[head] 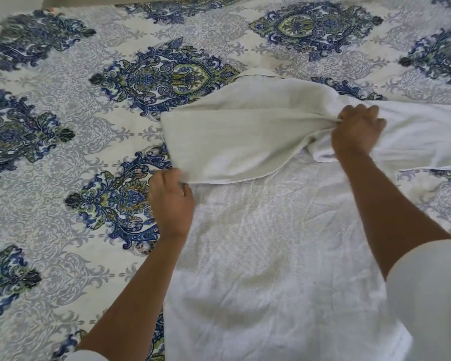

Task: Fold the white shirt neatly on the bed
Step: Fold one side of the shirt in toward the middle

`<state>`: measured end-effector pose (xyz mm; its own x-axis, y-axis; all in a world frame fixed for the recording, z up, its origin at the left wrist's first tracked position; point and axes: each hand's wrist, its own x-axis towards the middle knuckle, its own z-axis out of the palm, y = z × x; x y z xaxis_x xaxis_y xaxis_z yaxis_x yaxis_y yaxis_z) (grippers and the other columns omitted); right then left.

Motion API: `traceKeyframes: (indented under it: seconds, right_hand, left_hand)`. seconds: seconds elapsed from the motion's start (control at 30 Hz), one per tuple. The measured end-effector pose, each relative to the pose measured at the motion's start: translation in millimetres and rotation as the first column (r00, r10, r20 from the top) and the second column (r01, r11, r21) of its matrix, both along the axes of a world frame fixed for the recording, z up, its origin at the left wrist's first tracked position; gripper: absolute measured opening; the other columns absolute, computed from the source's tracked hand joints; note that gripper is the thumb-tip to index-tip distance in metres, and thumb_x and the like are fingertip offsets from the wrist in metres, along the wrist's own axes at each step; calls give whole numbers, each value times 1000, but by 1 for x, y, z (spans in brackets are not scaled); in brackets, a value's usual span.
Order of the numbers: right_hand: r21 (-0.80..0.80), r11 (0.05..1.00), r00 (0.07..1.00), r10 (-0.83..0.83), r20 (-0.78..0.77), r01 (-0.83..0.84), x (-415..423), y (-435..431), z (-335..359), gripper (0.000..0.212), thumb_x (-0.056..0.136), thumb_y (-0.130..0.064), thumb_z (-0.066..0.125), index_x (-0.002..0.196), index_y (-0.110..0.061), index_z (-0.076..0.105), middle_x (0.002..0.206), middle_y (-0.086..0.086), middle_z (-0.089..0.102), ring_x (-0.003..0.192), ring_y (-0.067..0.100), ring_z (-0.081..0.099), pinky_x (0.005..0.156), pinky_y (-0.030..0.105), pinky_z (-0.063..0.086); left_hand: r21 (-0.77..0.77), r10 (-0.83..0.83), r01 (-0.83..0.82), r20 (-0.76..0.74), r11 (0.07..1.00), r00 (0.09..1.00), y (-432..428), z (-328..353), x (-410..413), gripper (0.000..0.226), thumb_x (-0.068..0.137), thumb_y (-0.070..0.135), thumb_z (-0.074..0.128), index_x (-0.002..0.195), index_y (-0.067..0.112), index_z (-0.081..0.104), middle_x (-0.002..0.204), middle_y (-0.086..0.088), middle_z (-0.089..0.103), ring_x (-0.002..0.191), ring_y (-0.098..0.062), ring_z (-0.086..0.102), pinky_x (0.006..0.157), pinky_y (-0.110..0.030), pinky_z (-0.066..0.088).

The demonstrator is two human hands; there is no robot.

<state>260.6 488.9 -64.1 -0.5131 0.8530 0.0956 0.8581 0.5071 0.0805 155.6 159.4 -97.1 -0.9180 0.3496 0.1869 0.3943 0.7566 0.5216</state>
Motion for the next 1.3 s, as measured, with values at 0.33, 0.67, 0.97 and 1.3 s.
traceKeyframes:
  seconds: [0.33, 0.67, 0.97, 1.3]
  right_hand:
    - [-267, 893, 925, 311, -216, -363, -35, -86, 2, 34, 89, -21, 52, 123, -20, 56, 133, 8, 49, 130, 26, 34, 105, 41, 23]
    - [-127, 932, 927, 353, 124, -338, 5, -104, -33, 11, 75, 7, 56, 84, 4, 62, 89, 25, 63, 102, 45, 57, 91, 55, 41]
    - [-498, 744, 896, 358, -264, -444, -86, -179, -2, 27, 91, -23, 44, 110, -8, 57, 116, 13, 55, 112, 30, 50, 91, 36, 39]
    - [-532, 791, 953, 233, -195, -302, -170, -166, -18, 57, 89, 1, 43, 143, -11, 29, 144, 12, 32, 126, 31, 43, 98, 40, 42]
  left_hand:
    - [-343, -309, 271, -62, 900, 949, 2, -14, 9, 34, 70, -1, 64, 103, 4, 59, 100, -14, 58, 86, -31, 57, 72, -38, 47]
    - [-350, -199, 194, 21, 917, 980, -18, -7, 20, 39, 62, -1, 66, 100, 1, 56, 96, -18, 56, 82, -33, 56, 66, -38, 49]
    - [-383, -170, 153, -10, 911, 985, -27, -1, 30, 40, 63, 1, 68, 101, 6, 58, 86, -9, 56, 74, -25, 55, 59, -33, 45]
    - [-293, -293, 270, -34, 917, 956, -37, -12, 14, 37, 63, 10, 76, 96, 7, 60, 80, -7, 57, 69, -24, 57, 55, -31, 48]
